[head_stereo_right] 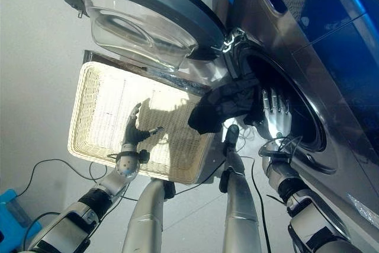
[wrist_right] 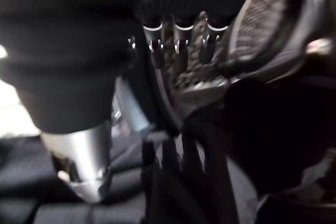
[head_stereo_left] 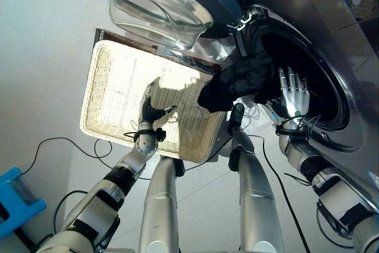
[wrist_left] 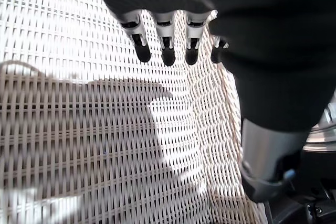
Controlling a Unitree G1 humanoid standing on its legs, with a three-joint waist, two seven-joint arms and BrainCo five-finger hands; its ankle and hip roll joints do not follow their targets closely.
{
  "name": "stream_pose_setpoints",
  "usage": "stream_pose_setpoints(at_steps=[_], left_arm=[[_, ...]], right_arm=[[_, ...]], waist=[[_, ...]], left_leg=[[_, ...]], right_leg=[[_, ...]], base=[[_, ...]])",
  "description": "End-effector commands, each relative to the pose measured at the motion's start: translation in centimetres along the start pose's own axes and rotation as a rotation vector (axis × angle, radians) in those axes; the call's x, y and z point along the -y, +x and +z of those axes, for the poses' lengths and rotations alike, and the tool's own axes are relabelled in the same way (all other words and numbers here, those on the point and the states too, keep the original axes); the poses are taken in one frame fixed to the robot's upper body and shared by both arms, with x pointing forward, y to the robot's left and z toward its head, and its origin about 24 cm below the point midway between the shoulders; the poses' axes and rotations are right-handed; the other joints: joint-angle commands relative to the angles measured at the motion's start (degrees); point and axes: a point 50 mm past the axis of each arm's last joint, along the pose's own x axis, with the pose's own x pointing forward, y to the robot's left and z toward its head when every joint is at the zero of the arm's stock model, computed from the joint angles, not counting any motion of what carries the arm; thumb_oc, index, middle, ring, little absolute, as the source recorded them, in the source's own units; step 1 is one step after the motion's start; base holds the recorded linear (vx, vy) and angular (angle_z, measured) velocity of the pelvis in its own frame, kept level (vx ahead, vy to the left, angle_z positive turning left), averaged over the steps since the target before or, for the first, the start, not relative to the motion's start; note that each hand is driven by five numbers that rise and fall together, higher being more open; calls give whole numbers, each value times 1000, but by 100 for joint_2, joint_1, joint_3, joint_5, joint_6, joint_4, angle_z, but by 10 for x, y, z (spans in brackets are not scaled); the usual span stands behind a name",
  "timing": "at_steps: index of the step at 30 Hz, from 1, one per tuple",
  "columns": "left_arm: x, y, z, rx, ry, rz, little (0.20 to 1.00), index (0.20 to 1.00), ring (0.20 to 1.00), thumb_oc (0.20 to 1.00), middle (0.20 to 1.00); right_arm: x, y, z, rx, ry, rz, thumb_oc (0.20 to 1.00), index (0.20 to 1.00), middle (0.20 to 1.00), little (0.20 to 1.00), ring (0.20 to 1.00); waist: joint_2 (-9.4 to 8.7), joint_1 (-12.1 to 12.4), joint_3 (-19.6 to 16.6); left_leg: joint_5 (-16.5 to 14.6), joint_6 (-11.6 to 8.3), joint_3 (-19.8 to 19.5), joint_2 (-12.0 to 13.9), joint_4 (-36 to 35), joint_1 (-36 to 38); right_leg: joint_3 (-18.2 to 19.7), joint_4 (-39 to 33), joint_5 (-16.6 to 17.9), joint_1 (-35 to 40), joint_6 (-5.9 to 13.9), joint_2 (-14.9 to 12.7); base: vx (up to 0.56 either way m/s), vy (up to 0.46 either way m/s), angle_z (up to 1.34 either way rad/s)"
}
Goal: Put the clothes into the washing machine.
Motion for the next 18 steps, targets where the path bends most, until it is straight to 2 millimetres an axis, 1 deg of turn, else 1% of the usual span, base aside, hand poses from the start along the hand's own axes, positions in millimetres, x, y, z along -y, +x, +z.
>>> stream_pose_setpoints(at_steps=[1,2,5,7,10,13,14,18], left_arm=[[-2,7,16,90,-43,39,1000,1000,1000,1000,1000],[0,9,22,113,-53,41,1000,1000,1000,1000,1000],[-1,13,29,141,-65,35,1000,1000,1000,1000,1000],[-1,13,30,147,-68,32,1000,1000,1000,1000,1000],[1,15,37,174,-86,21,1000,1000,1000,1000,1000],[3,14,39,180,-91,18,1000,1000,1000,1000,1000],[5,14,44,197,-111,3,1000,1000,1000,1000,1000],[8,14,51,223,-129,-7,1000,1000,1000,1000,1000]], right_arm=[[-3,6,-12,43,-77,108,1000,1000,1000,1000,1000],[-4,11,-12,55,-98,155,1000,1000,1000,1000,1000],[-4,19,-13,57,-118,194,1000,1000,1000,1000,1000],[-4,21,-14,53,-124,203,1000,1000,1000,1000,1000],[-4,29,-14,65,-151,248,1000,1000,1000,1000,1000],[-4,31,-14,71,-156,258,1000,1000,1000,1000,1000],[-3,37,-18,57,-175,283,1000,1000,1000,1000,1000],[-1,44,-20,40,-200,296,1000,1000,1000,1000,1000]], waist=[[156,167,-144],[162,199,-144],[182,247,-144],[188,261,-144],[221,313,-144],[227,325,-144],[274,379,-144],[323,430,-144]], left_leg=[[-138,-61,306,-307,9,-142],[-126,-69,282,-324,18,-184],[-107,-82,240,-340,17,-222],[-104,-84,230,-344,22,-234],[-82,-94,173,-372,38,-298],[-76,-92,164,-377,33,-303],[-61,-90,131,-404,53,-361],[-45,-75,82,-439,70,-450]], right_leg=[[-355,881,-775,-34,713,-58],[-382,851,-740,-56,716,-82],[-408,844,-708,-83,716,-122],[-415,846,-702,-91,717,-131],[-425,863,-664,-149,720,-172],[-432,869,-659,-160,719,-181],[-448,901,-632,-220,716,-226],[-474,917,-602,-295,713,-268]], base=[[3,-62,7],[4,-66,9],[7,-36,6],[0,0,0],[14,-30,2],[9,-16,5],[27,-51,8],[7,-30,6]])
